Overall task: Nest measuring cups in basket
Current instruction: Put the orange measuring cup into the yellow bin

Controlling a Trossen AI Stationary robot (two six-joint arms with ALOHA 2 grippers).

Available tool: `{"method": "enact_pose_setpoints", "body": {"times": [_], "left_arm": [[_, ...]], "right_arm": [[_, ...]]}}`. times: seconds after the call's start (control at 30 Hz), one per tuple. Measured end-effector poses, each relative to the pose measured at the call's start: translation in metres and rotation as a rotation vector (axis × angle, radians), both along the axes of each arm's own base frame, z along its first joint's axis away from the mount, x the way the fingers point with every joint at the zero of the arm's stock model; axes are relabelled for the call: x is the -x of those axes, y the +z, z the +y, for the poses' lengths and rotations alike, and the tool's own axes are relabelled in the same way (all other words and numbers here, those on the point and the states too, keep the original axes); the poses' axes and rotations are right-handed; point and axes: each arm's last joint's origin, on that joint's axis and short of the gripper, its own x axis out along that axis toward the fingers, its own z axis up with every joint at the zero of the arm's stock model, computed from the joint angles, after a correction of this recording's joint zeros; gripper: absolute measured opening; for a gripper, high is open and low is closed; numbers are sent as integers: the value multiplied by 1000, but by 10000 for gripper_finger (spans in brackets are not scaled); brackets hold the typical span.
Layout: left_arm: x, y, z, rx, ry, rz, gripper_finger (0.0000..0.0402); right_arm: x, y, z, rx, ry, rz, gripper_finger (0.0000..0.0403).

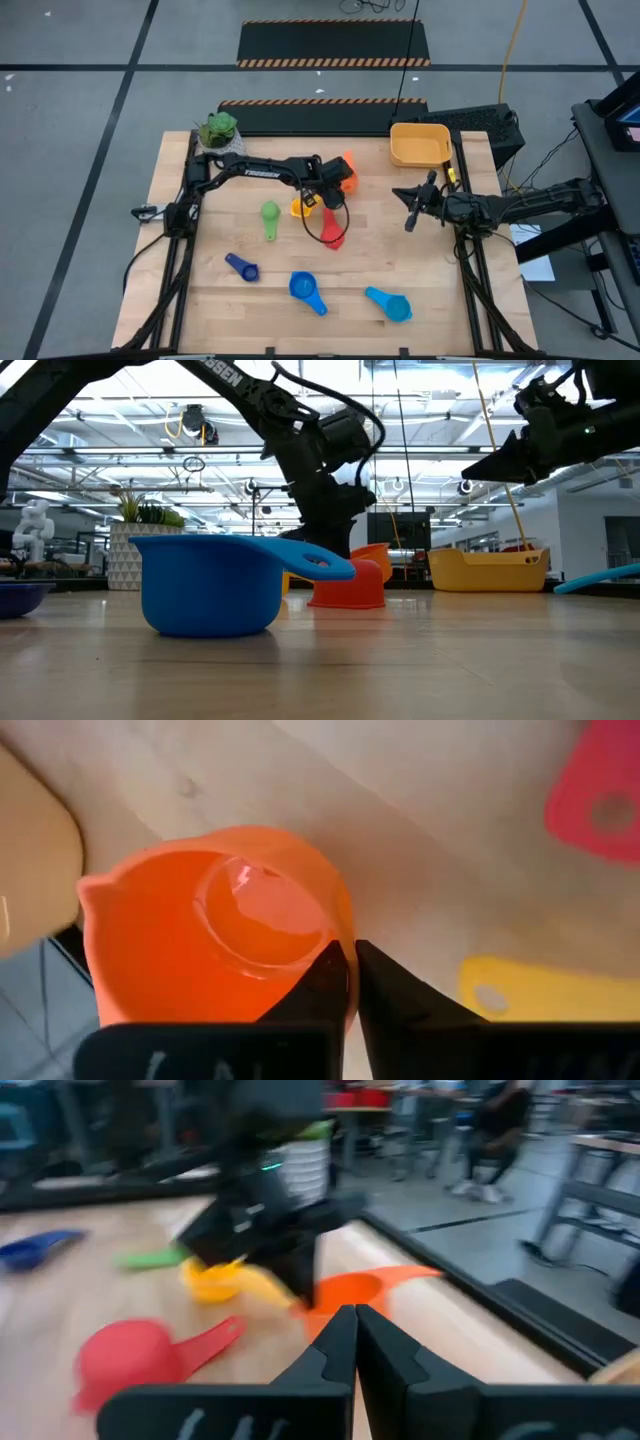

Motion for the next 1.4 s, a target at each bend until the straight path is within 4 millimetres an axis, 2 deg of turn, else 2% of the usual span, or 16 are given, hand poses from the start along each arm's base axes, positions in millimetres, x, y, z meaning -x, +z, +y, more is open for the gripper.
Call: {"method": "enact_pose_setpoints", "body": {"times": [0.13, 0.3, 0.47, 0.57, 0.67, 0.77, 0.97, 1.27, 1.4], "left_arm": [[-7, 12, -18, 31, 163, -85, 16], [-23, 32, -45, 276, 482, -318, 13], [-26, 32, -73, 419, 615, -371, 10], [-31, 35, -82, 577, 717, -450, 8], [-39, 34, -85, 724, 777, -513, 15], [-43, 34, -89, 763, 771, -552, 14], [-44, 34, -71, 804, 868, -587, 14], [-42, 33, -65, 767, 831, -567, 8], [-39, 30, -60, 741, 851, -531, 16]], "right_arm": [[-3, -1, 0, -2, -18, 1, 0], [-7, -4, 0, -1, -26, 15, 0], [-7, -3, -1, -18, -77, -1, 0], [-9, 3, -1, -21, -78, -18, 0], [-11, 12, -1, -22, -78, -24, 0], [-13, 23, 0, -20, -78, -3, 0], [-12, 38, -1, -29, -86, 111, 0], [-13, 31, 0, 45, -31, 243, 1], [-19, 28, 0, 49, -13, 257, 23]]}}
